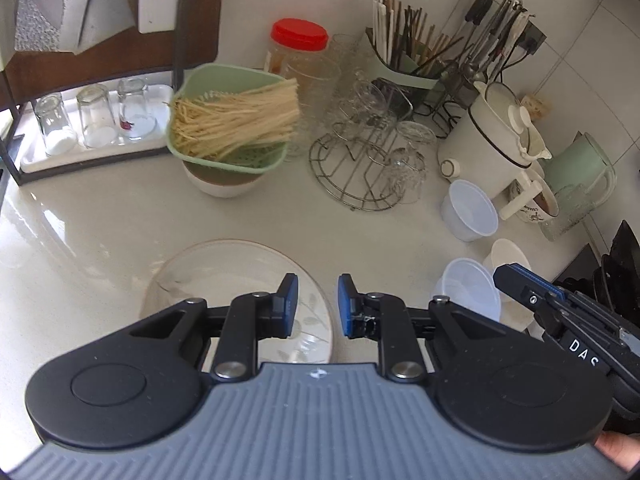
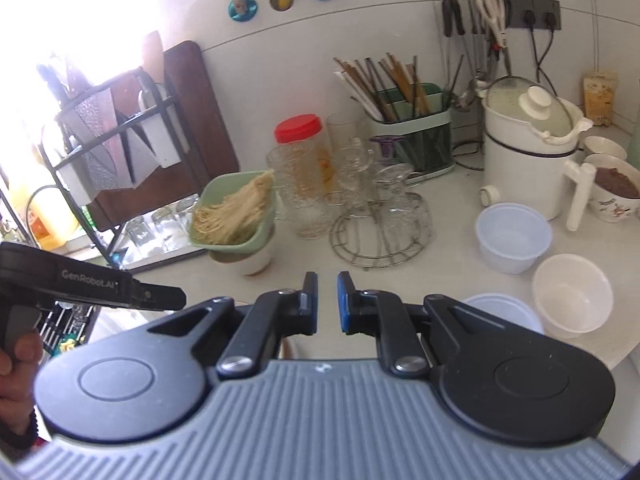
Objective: Organize plates and bowls
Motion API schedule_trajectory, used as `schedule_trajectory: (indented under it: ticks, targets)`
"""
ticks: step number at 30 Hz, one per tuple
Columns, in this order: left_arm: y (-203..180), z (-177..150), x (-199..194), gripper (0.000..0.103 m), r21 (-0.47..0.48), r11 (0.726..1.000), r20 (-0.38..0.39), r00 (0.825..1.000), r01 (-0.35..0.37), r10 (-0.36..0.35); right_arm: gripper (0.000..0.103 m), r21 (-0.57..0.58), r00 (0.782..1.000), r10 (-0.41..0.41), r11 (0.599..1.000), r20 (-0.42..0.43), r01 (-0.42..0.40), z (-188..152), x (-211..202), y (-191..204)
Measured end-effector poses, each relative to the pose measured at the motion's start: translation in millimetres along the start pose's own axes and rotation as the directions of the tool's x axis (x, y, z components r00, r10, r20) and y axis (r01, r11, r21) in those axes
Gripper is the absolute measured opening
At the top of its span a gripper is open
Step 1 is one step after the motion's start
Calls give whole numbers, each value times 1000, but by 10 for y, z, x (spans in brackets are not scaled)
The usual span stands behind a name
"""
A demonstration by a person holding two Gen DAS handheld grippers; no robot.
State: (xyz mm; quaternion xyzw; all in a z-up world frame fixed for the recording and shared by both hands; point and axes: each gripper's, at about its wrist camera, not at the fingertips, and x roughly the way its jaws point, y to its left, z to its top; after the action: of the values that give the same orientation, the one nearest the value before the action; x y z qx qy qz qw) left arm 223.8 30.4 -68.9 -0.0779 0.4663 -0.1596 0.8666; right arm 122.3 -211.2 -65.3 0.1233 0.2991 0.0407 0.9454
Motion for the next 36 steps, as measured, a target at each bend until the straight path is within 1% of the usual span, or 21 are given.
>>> schedule_trajectory:
  ticks: [6,9,11,15,17,18,19,20,21,22,23,24,27,32,35,36]
  targets:
    - [-309,1,153,25,-8,1000,1,1000,8,-8,13,-28,999,-34,999,42,35,-28,-97,-307]
    - [-466,12,257,26,11,1000,-4,1000,25,-25,14,-22,998,-44,999,38,45,-35,-87,-483]
    - [-582,32,342,30,34,999,-14,999,34,-34,14,-34,998,-54,998,39,55,-44,-80,-579]
    - [-754,107,502,45,45,999,-10,1000,28,-28,14,-36,996,-81,996,25,82,-54,-25,-763]
    - [-855,133,582,51,71,997,-14,1000,28,-27,14,-25,995,-98,995,16,99,-63,-1,-850]
    - [-905,144,627,58,90,996,-20,1000,14,-12,15,-16,995,-103,995,10,104,-64,7,-896]
    - [-950,151,674,63,106,994,-25,1000,-5,8,15,-13,993,-119,993,7,119,-67,14,-930]
    - [-986,157,728,64,117,993,-27,999,-19,23,28,-23,989,-147,989,7,147,-74,22,-950]
    - [-1008,157,776,65,118,993,-35,999,-21,25,48,-33,986,-167,985,10,167,-86,25,-964]
    - [-1028,158,836,65,113,993,-50,999,-17,23,57,-32,985,-174,984,17,174,-114,30,-984]
    - [-1040,153,889,65,107,994,-60,998,-13,20,64,-20,986,-163,986,19,163,-135,32,-1023]
    - [-1059,146,935,65,103,995,-67,998,-13,20,62,-6,988,-153,988,11,153,-151,38,-1065]
    - [-1122,116,1083,65,96,995,-92,996,-4,13,62,45,993,-117,992,3,116,-208,53,-1191]
    - [-1264,74,1339,65,120,993,-128,992,10,5,62,73,991,-129,989,-38,132,-314,131,-1337]
    - [-1342,48,1472,65,127,991,-150,988,42,-22,62,89,988,-141,985,-64,146,-388,171,-1427]
    - [-1379,41,1508,65,143,988,-161,987,51,-27,60,93,986,-150,983,-72,157,-409,186,-1453]
